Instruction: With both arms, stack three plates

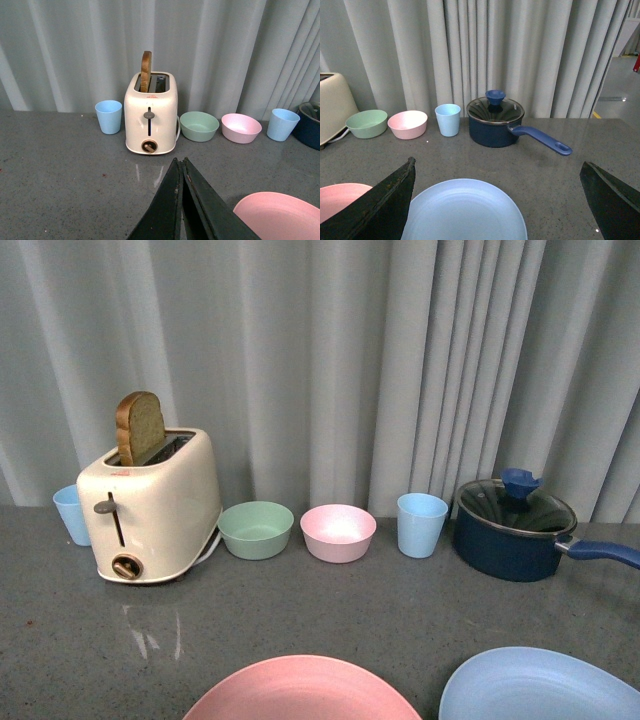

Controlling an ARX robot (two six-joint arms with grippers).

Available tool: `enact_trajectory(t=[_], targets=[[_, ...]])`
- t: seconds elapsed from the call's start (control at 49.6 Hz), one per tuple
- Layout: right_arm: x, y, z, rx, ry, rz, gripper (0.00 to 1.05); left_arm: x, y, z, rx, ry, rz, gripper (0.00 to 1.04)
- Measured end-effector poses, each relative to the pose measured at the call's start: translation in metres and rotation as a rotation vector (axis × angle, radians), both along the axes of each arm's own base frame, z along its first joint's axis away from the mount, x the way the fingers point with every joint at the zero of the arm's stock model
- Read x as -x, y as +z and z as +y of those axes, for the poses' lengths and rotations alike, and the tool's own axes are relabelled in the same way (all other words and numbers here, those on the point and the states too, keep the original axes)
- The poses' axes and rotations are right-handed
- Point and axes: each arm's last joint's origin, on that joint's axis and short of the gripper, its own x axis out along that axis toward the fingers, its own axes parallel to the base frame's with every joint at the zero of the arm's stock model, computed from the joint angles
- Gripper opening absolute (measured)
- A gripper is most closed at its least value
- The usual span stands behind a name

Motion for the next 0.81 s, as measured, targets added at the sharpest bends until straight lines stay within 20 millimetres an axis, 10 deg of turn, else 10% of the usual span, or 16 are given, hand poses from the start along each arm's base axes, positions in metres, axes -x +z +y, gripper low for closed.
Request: enact_trajectory(t=[0.605, 0.807], targets=[[0.0, 0.0, 0.0, 0.0, 0.0, 0.0, 0.97, 0.022, -0.004, 0.0, 0.0, 0.0, 0.006, 0.04], [0.0, 0.0, 0.0, 0.0, 0.0, 0.0, 0.97, 0.022, -0.004, 0.0, 0.0, 0.0, 0.006, 0.38]])
